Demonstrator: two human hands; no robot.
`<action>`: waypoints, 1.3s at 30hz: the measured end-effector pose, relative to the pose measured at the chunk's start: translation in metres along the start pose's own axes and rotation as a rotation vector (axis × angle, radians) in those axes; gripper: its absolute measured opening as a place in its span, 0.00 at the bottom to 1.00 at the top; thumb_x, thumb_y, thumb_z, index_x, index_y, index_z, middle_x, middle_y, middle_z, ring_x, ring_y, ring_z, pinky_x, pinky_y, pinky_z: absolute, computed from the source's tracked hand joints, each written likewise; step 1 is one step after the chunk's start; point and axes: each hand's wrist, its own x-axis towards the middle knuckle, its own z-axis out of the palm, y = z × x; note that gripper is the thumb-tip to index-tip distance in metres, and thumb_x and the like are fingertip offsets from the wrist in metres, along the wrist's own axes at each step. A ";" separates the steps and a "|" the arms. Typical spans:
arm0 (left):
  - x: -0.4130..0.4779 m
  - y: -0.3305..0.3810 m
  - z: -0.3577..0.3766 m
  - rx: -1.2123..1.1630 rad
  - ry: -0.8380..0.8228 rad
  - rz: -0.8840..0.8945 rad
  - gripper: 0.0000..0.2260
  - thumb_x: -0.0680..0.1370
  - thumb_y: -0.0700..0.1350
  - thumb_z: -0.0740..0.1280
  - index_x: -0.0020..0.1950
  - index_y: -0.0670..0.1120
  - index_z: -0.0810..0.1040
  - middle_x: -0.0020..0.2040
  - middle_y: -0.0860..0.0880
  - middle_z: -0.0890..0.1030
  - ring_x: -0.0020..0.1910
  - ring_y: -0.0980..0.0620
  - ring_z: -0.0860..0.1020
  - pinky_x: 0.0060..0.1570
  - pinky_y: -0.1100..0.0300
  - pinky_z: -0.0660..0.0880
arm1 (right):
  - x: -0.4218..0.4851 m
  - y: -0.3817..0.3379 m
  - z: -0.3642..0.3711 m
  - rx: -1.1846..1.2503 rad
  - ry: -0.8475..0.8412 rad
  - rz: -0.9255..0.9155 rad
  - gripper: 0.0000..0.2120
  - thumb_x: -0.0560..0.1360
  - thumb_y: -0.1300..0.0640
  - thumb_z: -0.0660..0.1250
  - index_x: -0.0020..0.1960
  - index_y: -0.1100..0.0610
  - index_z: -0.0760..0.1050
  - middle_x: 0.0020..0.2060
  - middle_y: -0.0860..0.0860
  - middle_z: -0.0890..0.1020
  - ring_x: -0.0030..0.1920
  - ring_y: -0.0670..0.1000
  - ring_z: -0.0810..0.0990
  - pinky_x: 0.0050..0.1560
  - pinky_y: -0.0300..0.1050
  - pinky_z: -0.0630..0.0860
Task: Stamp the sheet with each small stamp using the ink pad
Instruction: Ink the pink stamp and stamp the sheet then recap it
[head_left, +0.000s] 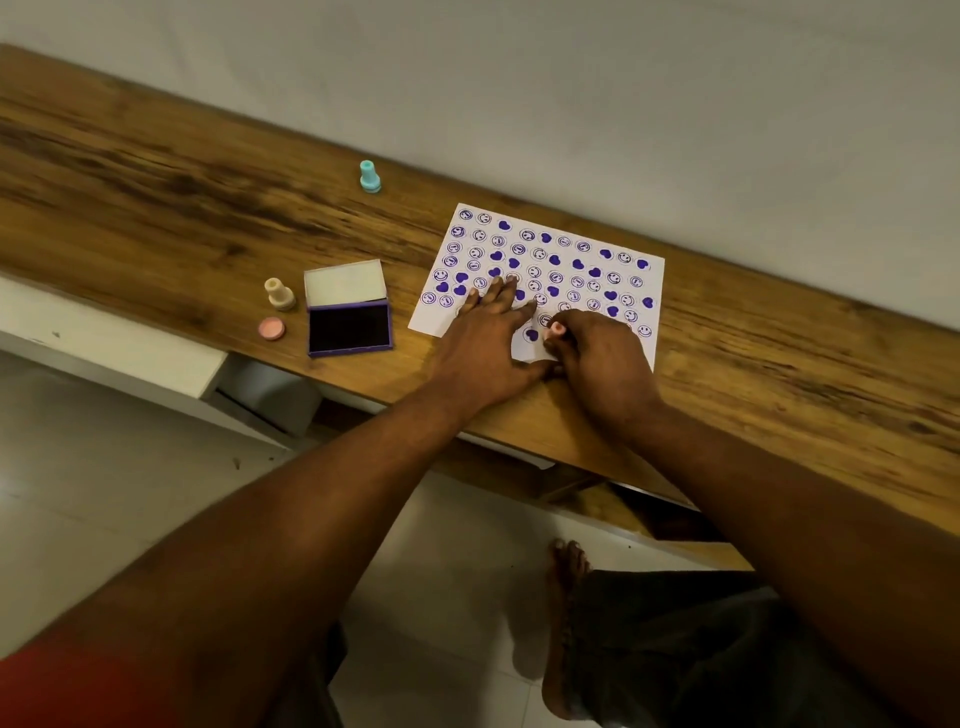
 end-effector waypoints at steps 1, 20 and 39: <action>0.000 0.000 -0.001 -0.001 -0.001 -0.001 0.43 0.74 0.71 0.69 0.82 0.48 0.67 0.84 0.43 0.59 0.84 0.48 0.54 0.80 0.54 0.43 | 0.000 0.000 0.001 0.011 0.005 0.003 0.13 0.83 0.52 0.65 0.63 0.57 0.81 0.53 0.56 0.85 0.52 0.58 0.82 0.50 0.48 0.72; -0.019 -0.005 -0.036 -0.039 0.136 0.040 0.45 0.73 0.73 0.70 0.82 0.48 0.67 0.84 0.46 0.61 0.84 0.50 0.56 0.82 0.49 0.50 | 0.029 0.005 -0.036 0.896 0.349 0.474 0.11 0.78 0.52 0.74 0.58 0.56 0.85 0.47 0.50 0.88 0.45 0.45 0.86 0.42 0.42 0.81; -0.150 -0.149 -0.154 -0.021 0.579 -0.476 0.17 0.74 0.63 0.76 0.55 0.53 0.84 0.44 0.58 0.83 0.37 0.60 0.77 0.36 0.66 0.69 | 0.058 -0.169 0.058 0.532 -0.030 -0.185 0.14 0.80 0.45 0.70 0.61 0.50 0.83 0.51 0.44 0.85 0.49 0.41 0.81 0.44 0.32 0.76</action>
